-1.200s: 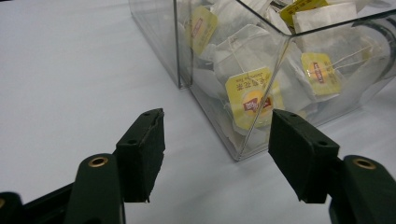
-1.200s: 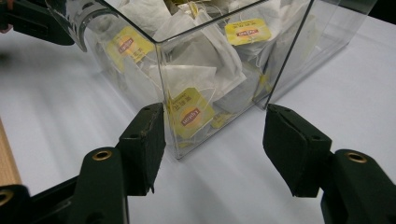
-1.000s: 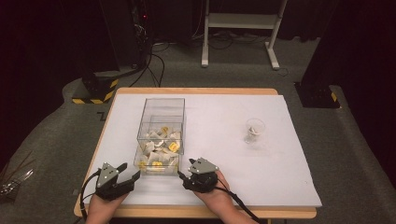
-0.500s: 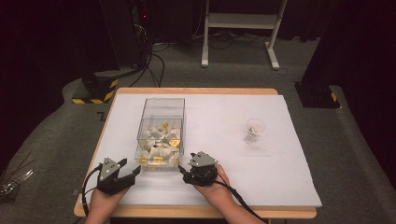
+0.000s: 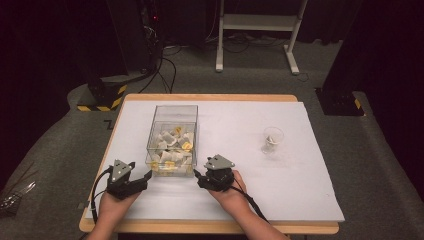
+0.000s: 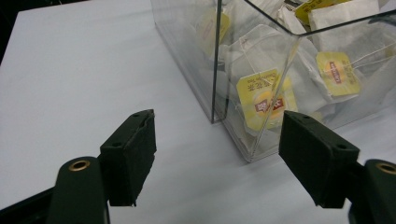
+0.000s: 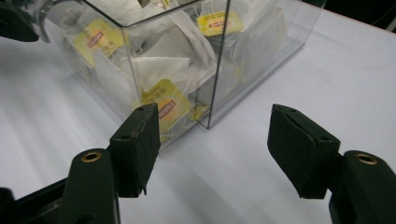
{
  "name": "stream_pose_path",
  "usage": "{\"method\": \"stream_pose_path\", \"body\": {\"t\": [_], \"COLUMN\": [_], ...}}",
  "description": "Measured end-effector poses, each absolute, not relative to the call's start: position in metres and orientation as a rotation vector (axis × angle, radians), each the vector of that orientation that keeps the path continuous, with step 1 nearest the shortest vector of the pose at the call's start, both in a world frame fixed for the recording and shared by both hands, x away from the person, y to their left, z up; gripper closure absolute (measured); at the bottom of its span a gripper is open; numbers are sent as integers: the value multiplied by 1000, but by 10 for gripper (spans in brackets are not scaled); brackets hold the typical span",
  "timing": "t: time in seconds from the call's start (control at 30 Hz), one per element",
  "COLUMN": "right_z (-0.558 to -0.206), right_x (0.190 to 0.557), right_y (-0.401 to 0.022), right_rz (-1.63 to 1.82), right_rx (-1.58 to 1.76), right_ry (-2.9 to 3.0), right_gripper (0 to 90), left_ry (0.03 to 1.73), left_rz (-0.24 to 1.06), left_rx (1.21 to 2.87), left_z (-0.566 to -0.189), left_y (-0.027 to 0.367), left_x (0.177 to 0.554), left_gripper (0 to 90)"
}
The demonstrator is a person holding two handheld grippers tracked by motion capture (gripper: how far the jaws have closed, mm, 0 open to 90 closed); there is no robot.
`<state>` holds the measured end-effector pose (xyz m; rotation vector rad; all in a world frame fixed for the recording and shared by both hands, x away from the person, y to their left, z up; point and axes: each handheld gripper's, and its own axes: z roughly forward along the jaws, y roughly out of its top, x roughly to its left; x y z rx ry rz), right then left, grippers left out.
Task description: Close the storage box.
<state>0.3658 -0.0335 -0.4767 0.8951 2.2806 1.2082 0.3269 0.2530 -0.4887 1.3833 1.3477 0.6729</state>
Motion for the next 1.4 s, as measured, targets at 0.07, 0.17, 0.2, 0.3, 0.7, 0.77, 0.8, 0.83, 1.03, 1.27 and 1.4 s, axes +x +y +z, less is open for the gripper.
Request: {"method": "stream_pose_path", "body": {"t": [0.07, 0.17, 0.2, 0.3, 0.7, 0.77, 0.8, 0.83, 1.03, 1.27, 1.4], "right_z": [-477, -478, -478, -479, -471, -471, -472, -472, -471, -471, -472], "right_x": [370, 376, 377, 380, 366, 370, 372, 374, 384, 398, 403], "right_y": [-34, -34, -34, -32, -24, -22, -21, -20, -17, -15, -12], "right_rz": [1206, 1211, 1212, 1206, 1252, 1245, 1252, 1247, 1233, 1218, 1216], "right_rx": [904, 926, 929, 944, 864, 874, 873, 883, 891, 926, 945], "right_ry": [2278, 2273, 2270, 2270, 2264, 2261, 2263, 2258, 2246, 2229, 2221], "right_gripper": [343, 345, 346, 345, 356, 349, 348, 349, 348, 352, 357], "left_ry": [1350, 1351, 1349, 1346, 1350, 1355, 1357, 1363, 1382, 1406, 1422], "left_rz": [672, 675, 678, 687, 688, 688, 692, 686, 678, 678, 659], "left_rx": [1376, 1371, 1378, 1386, 1368, 1353, 1362, 1345, 1327, 1285, 1296], "left_z": [-489, -489, -489, -489, -489, -489, -489, -489, -489, -490, -491], "left_y": [253, 252, 253, 253, 252, 252, 253, 253, 253, 249, 250], "left_x": [328, 331, 331, 334, 336, 338, 339, 341, 354, 369, 376], "left_gripper": [263, 256, 256, 256, 257, 258, 265, 274, 272, 276, 280]}}
